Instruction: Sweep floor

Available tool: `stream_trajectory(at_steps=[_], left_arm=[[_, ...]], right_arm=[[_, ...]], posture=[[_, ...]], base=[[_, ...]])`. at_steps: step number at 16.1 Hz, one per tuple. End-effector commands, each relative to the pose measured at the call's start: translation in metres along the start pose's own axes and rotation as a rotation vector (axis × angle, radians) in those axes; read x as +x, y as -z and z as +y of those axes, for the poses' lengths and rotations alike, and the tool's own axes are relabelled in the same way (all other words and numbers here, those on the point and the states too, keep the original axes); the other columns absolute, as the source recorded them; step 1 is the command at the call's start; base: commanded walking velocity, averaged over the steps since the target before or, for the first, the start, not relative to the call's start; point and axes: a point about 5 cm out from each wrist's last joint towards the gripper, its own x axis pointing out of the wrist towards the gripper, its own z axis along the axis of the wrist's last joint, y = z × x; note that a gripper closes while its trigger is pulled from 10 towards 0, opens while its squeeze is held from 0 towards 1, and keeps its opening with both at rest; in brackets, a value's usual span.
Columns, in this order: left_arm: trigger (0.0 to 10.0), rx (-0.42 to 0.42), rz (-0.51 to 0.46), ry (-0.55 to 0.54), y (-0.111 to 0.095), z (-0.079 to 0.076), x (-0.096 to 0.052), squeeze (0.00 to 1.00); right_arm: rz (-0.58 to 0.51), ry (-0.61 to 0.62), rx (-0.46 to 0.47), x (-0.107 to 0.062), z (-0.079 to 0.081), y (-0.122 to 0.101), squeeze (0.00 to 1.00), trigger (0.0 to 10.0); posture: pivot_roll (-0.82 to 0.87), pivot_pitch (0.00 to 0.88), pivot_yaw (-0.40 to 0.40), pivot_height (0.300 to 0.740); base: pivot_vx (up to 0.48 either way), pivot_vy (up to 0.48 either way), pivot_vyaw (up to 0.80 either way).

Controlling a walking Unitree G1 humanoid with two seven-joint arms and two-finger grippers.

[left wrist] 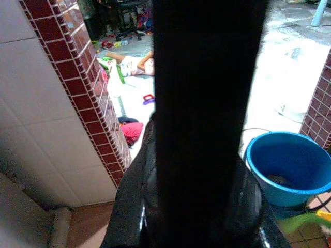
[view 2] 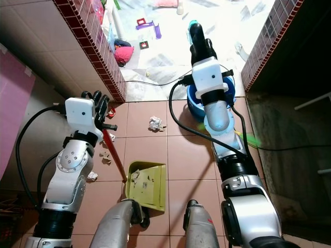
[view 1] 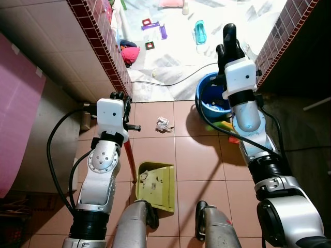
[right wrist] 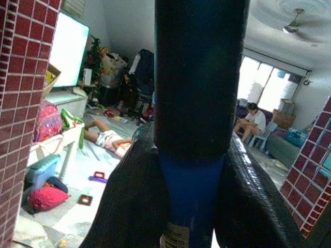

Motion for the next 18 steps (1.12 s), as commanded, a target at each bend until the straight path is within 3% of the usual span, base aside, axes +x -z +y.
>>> stream_trajectory(at_steps=[1,5,6,7,11,14,16,18], left_arm=[[10.0,0.020,0.103,-0.010,0.018,0.005,-0.010,0.00],[10.0,0.024,0.117,-0.014,0.017,0.008,-0.018,0.00],[10.0,0.024,0.120,-0.017,0.017,0.008,-0.019,0.00],[10.0,0.025,0.122,-0.017,0.017,0.008,-0.019,0.00],[10.0,0.025,0.138,-0.018,0.020,0.009,-0.019,0.00],[10.0,0.012,0.129,-0.018,0.018,0.005,-0.010,0.00],[10.0,0.005,0.117,-0.026,0.018,0.004,-0.002,0.00],[10.0,0.001,0.109,-0.033,0.019,0.003,0.003,0.00]], right_arm=[[-0.066,-0.015,-0.027,0.005,0.003,-0.009,0.00,10.0],[-0.068,-0.106,-0.163,-0.007,0.017,0.004,0.00,10.0],[-0.033,-0.148,-0.170,-0.017,0.030,0.012,0.00,10.0],[-0.025,-0.153,-0.167,-0.018,0.032,0.014,0.00,10.0],[0.127,-0.106,0.139,-0.031,0.065,0.019,0.00,10.0],[0.204,-0.034,0.300,-0.029,0.071,0.020,0.00,10.0],[0.256,0.036,0.539,-0.015,0.071,0.015,0.00,10.0],[0.217,0.017,0.609,-0.004,0.068,0.006,0.00,10.0]], posture=[[0.06,0.328,0.135,0.740],[0.10,0.350,0.139,0.740],[0.11,0.352,0.137,0.740],[0.11,0.352,0.137,0.740],[0.09,0.343,0.138,0.740],[0.07,0.316,0.124,0.740],[0.04,0.280,0.103,0.740],[0.02,0.256,0.090,0.740]], base=[[0.000,0.000,0.00],[0.000,0.000,0.00],[0.000,0.000,0.00],[0.000,0.000,0.00],[0.000,0.000,0.00],[0.000,0.000,0.00],[0.000,0.000,0.00],[0.000,0.000,0.00]])
